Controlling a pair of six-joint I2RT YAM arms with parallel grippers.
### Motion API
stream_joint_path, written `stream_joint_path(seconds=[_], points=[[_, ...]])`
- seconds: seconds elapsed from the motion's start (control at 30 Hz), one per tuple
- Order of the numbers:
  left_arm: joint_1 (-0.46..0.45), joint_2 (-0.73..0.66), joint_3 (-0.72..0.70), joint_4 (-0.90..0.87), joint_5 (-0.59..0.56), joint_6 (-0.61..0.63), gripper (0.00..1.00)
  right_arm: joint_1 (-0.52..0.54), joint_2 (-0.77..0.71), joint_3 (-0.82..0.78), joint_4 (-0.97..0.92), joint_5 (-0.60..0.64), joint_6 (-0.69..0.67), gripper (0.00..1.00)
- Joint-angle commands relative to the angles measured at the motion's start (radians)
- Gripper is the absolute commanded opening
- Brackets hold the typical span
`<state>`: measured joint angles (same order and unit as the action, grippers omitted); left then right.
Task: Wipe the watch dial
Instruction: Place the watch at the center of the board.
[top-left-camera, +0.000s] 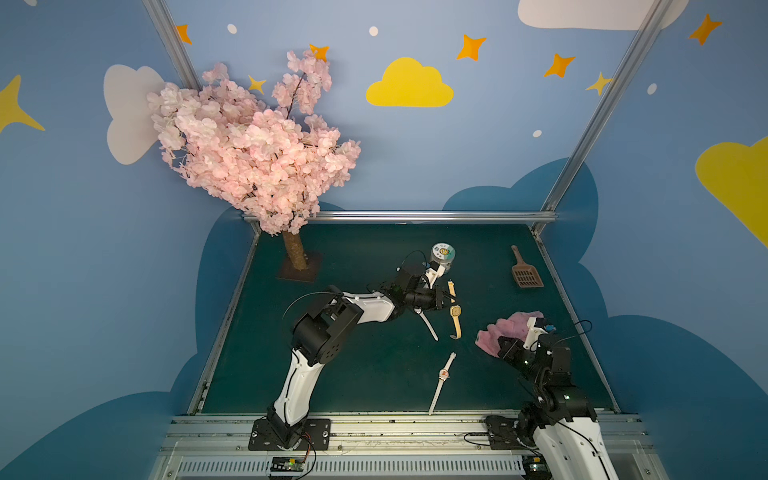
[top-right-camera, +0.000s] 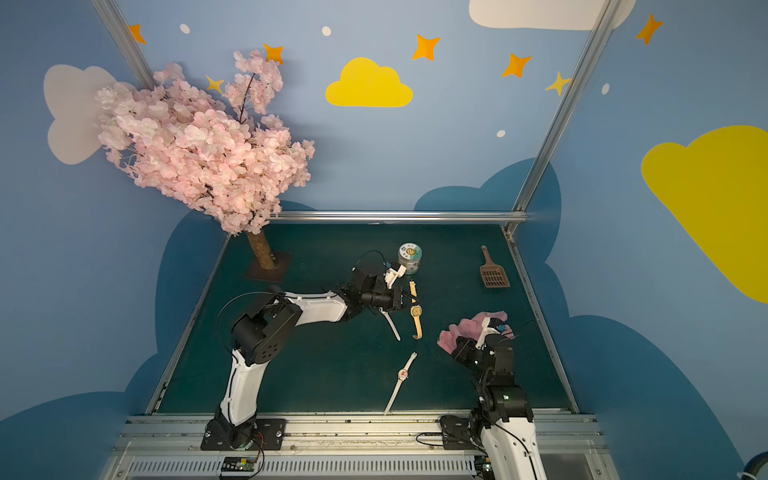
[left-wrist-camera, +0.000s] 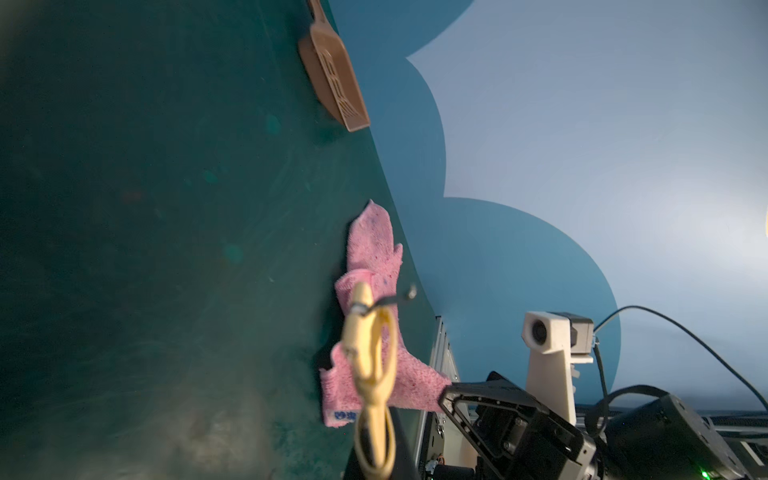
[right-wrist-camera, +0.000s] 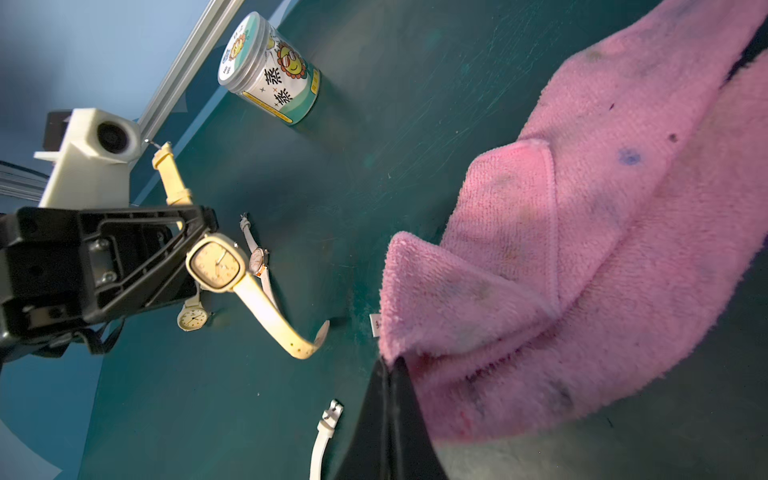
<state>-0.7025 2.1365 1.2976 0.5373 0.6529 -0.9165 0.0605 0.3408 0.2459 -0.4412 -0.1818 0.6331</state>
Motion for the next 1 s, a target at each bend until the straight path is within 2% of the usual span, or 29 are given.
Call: stream_joint_path(seconds=[0.0, 0.37, 0.77, 0.97], points=[[0.041, 0.018, 0.029, -0.015, 0.010, 0.003, 0.05, -0.004, -0.023, -0.007, -0.037, -0.008, 0.009, 0.00], [0.103, 0.097, 0.087, -0.086, 0.059, 0.005, 0.07, -0.004, -0.054, -0.006, -0.067, -0.008, 0.014, 0.00], [0.136, 0.097, 0.131, -0.257, 0.008, 0.130, 0.13, -0.003, -0.068, -0.008, -0.086, -0.012, 0.013, 0.00], [0.149, 0.100, 0.150, -0.312, -0.027, 0.160, 0.18, -0.003, -0.074, -0.006, -0.093, -0.019, 0.014, 0.00]])
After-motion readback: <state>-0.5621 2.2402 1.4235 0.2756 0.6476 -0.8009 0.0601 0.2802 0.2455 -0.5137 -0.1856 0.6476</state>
